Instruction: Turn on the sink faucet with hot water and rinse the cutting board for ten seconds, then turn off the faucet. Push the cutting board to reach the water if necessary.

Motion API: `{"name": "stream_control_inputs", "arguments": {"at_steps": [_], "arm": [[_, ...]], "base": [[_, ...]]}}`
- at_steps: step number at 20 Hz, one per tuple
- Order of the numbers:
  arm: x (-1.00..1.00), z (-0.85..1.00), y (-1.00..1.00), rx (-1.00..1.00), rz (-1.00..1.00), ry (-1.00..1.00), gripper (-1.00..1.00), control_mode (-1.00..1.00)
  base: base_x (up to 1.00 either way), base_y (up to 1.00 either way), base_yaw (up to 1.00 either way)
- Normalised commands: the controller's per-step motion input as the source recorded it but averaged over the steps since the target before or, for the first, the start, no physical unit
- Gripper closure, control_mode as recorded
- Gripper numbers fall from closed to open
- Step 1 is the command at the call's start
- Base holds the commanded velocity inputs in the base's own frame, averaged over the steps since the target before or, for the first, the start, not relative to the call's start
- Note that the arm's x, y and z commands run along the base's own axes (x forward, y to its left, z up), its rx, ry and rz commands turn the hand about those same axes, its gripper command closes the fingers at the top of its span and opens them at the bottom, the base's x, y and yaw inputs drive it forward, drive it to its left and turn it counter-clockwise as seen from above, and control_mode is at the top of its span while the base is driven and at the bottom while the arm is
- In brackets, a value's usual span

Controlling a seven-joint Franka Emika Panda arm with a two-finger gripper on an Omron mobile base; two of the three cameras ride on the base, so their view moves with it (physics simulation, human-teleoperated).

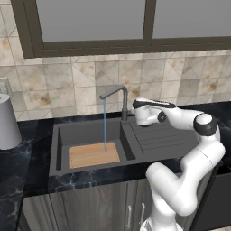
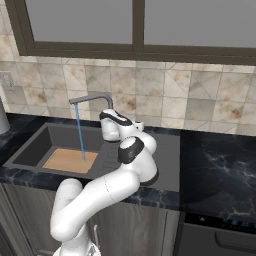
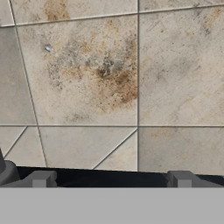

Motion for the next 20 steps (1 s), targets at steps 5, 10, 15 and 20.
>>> {"name": "stream_control_inputs", "arguments": {"at_steps": [5,10,15,20], "arm": [[0.0,0.0,0.0,0.0,0.0,0.0,-1.0,-1.0],[0.0,0.0,0.0,0.0,0.0,0.0,-1.0,-1.0],[0.0,0.0,0.0,0.0,0.0,0.0,-1.0,-1.0],[0.0,0.0,0.0,0.0,0.0,0.0,-1.0,-1.0]], "base": [[0.0,0.0,0.0],[0.0,0.0,0.0],[0.0,0.0,0.0],[0.0,0.0,0.0]]}}
